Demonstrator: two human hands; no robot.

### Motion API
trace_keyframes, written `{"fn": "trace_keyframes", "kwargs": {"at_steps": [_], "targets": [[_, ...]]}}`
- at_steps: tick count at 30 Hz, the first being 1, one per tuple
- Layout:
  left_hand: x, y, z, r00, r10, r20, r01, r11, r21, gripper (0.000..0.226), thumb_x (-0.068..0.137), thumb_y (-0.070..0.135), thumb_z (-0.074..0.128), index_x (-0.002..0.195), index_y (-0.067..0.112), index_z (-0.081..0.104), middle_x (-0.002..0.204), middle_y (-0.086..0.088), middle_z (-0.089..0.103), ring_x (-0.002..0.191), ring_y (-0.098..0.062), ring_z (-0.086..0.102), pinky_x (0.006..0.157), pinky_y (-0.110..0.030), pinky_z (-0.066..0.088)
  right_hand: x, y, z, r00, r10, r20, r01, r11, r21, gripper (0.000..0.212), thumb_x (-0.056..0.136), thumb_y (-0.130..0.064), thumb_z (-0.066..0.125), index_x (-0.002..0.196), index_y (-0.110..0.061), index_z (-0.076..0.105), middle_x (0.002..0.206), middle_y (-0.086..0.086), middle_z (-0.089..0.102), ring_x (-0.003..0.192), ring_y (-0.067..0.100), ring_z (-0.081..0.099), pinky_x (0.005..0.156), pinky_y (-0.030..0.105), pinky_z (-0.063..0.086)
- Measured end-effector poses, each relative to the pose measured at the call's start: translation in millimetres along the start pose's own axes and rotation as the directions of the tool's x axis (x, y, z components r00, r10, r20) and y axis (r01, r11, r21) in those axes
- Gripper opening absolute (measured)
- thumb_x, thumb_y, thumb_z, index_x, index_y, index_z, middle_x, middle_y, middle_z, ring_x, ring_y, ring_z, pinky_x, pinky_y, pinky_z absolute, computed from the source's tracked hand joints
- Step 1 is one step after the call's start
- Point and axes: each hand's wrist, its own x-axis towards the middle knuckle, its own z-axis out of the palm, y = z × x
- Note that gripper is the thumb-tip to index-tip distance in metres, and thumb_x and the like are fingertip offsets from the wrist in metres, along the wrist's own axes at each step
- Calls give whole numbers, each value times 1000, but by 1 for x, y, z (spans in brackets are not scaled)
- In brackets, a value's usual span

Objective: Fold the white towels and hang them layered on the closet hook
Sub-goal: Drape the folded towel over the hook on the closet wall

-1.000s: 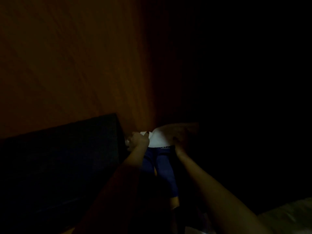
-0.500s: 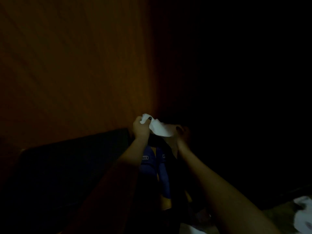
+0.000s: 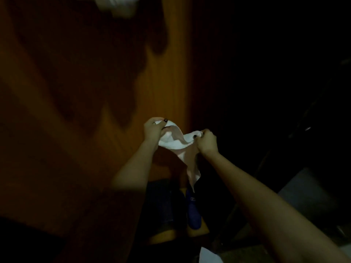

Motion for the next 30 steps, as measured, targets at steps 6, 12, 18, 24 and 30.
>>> {"fn": "trace_keyframes", "kwargs": {"at_steps": [6, 12, 18, 24, 30], "targets": [[-57, 173, -65, 992, 57, 109, -69, 991, 115, 16, 88, 5, 67, 101, -4, 64, 90, -13, 67, 79, -17, 65, 67, -25, 51, -48, -157, -85, 996, -75, 50, 76, 997, -10, 24, 95, -14, 55, 74, -4, 55, 76, 10, 59, 72, 24, 59, 53, 25, 42], [-109, 265, -142, 990, 140, -1, -140, 990, 10, 5, 92, 7, 64, 89, 3, 64, 68, -5, 71, 55, -5, 68, 54, -14, 53, -96, -251, -151, 965, -242, 104, 255, 959, -127, 44, 92, -34, 63, 59, -14, 42, 55, -2, 43, 49, 13, 40, 45, 27, 28], [-169, 270, -208, 984, 178, 10, -178, 978, 110, 12, 96, 11, 59, 89, 1, 62, 69, -9, 66, 55, -8, 65, 53, -13, 52, -162, -285, -167, 908, -206, 364, 322, 900, -294, 30, 84, -27, 76, 72, -2, 64, 61, 0, 52, 57, 11, 48, 51, 23, 36], [-220, 299, -268, 953, 303, -1, -295, 927, 230, 28, 94, 15, 63, 69, 6, 56, 60, -4, 45, 54, -11, 41, 48, -16, 32, -229, -306, -171, 909, -313, 274, 344, 936, -73, 29, 89, -22, 70, 70, -5, 58, 69, 8, 48, 64, 18, 42, 56, 28, 32], [-268, 322, -313, 904, 428, 1, -414, 875, 250, 18, 93, 10, 63, 84, -5, 64, 71, -3, 53, 64, -8, 45, 52, -12, 34, -302, -330, -164, 904, -367, 221, 390, 918, -74, 33, 92, -25, 67, 66, -12, 52, 65, 2, 50, 57, 13, 44, 52, 26, 35]]}}
